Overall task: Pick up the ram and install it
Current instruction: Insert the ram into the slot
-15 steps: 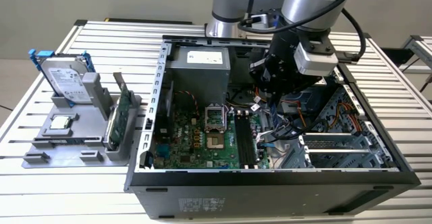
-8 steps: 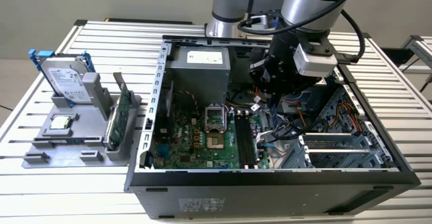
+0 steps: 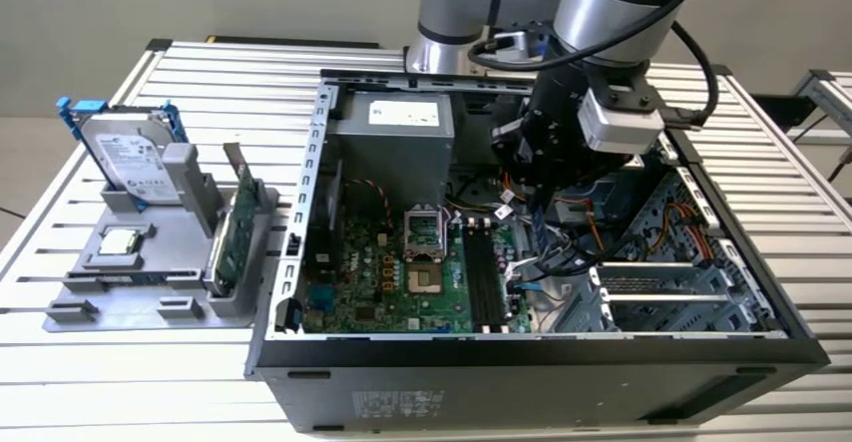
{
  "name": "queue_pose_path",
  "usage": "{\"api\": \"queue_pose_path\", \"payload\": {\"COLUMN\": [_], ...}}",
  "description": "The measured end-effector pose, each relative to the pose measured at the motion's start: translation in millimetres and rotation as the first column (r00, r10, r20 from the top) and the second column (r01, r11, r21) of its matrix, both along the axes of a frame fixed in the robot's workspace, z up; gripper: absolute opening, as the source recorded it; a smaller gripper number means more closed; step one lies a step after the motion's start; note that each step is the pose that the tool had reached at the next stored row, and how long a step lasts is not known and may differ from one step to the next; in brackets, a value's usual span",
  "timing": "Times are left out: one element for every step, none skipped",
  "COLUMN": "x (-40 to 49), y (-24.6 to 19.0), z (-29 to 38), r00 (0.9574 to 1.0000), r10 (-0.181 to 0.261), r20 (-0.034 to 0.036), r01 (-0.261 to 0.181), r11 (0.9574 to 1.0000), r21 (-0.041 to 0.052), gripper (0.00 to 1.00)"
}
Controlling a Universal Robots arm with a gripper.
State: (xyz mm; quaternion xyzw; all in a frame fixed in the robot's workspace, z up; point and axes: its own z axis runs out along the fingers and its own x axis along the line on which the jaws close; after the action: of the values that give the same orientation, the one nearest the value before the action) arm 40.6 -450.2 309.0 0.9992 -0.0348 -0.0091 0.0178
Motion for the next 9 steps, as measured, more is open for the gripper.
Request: {"api": "queue_pose_path", "payload": {"x": [0.0,-0.1,-0.1,-0.1,-0.1,-0.2,-0.4,-0.5,-0.7], "y": [0.0,0.0,0.0,0.0,0.0,0.0,-0.1,0.0,-0.1], "z": [-0.4,-0.8,-1.2,-1.5,-1.7,-2.3,-3.6,-4.7,-5.1], "r00": [1.0,1.0,1.0,1.0,1.0,1.0,1.0,1.0,1.0], "r10": [0.0,0.0,0.0,0.001,0.001,0.001,0.002,0.002,0.002], "r20": [0.0,-0.0001,-0.0001,0.0,-0.0002,-0.0004,-0.0005,-0.0005,-0.0005], "r01": [0.0,0.0,0.0,-0.001,-0.001,-0.001,-0.002,-0.002,-0.002], "r11": [1.0,1.0,1.0,1.0,1.0,1.0,1.0,1.0,1.0], "r21": [-0.0002,-0.0005,-0.0004,-0.0008,-0.0013,-0.0014,-0.0014,-0.0014,-0.0015], "gripper": [0.0,0.0,0.0,0.0,0.0,0.0,0.0,0.0,0.0]}}
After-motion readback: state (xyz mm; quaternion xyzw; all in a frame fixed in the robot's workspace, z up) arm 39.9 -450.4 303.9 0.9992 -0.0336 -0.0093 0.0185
